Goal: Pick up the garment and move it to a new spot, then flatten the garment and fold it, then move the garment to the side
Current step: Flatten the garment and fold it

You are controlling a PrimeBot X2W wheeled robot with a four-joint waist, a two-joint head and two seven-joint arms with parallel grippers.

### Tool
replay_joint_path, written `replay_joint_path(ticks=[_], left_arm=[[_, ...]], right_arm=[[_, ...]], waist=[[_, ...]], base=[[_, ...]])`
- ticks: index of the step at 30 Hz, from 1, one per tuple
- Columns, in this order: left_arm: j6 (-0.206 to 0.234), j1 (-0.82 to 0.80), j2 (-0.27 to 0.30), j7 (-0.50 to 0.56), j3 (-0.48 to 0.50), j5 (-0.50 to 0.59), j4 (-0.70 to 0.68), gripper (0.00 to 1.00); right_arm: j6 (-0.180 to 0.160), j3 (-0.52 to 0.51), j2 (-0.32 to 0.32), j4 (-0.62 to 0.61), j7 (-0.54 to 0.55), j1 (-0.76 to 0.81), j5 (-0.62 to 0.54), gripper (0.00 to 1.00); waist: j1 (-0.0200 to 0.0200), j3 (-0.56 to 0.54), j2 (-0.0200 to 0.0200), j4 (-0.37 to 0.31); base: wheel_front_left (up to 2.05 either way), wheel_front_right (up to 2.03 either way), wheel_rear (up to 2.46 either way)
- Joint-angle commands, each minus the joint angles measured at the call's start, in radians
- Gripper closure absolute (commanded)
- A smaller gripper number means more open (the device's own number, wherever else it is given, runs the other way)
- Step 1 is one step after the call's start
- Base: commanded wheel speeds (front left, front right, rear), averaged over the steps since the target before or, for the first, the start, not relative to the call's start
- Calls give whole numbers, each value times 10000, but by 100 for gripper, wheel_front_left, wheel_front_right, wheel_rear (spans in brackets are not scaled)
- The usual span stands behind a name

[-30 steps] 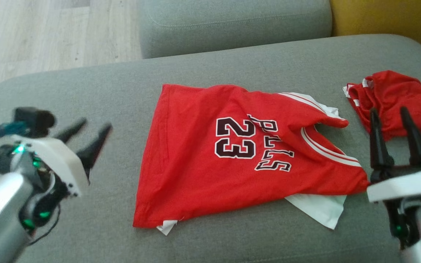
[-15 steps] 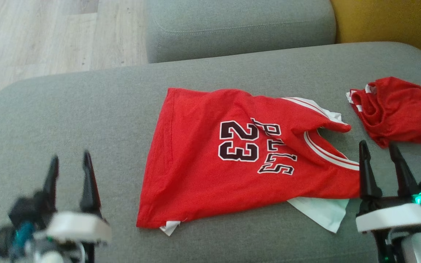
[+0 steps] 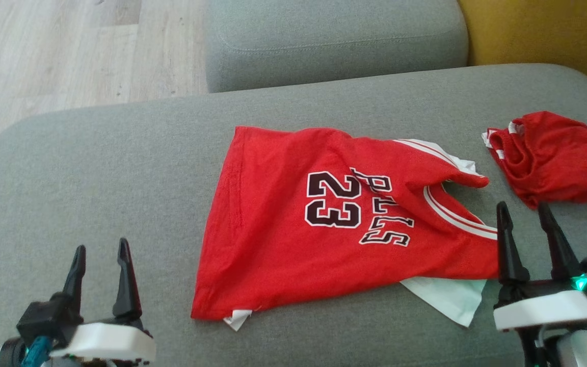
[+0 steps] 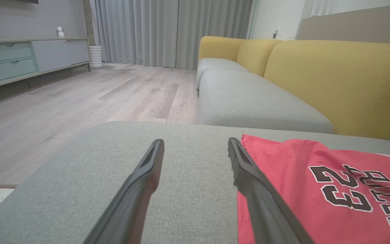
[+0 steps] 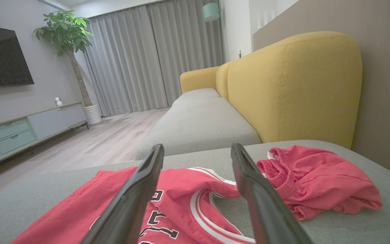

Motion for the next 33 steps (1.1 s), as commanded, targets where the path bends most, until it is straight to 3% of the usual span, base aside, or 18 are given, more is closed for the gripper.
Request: replay_joint_path(ticks=[1,8,10,14,19,24,33], left_arm=[[-78,-484,21,-121,490,113,-262,0],[-621,-493,-337,-121,880,459,0,0],[-963,-546,-373,-121,874,466,-63,0],[-1603,-626,-193,189,875,-33,143,0],[-2492,-1099,636,3291,380,-791,298,0],[-2934,-1668,1233,6010,-12,-1514,-13,0],[-3446,-2327,1555,7962,-669,-2750,433,0]], right_arm=[[-7,216,-232,-385,-98,-343,-75,0],[-7,223,-251,-339,-80,-363,-85,0],[-7,184,-288,-323,159,-345,-56,0],[-7,-83,-498,-206,2245,-265,485,0],[-7,-242,-773,-163,6039,284,1328,0],[-7,-585,-174,-207,8452,848,2065,0],[-7,-829,554,-131,9018,639,1748,0]], waist=[[0,9,0,-4],[0,15,0,-29],[0,14,0,-31],[0,7,0,-54],[0,42,0,-3],[0,159,0,10],[0,463,0,-86]], base=[[0,0,0],[0,0,0],[0,0,0],[0,0,0],[0,0,0],[0,0,0],[0,0,0]])
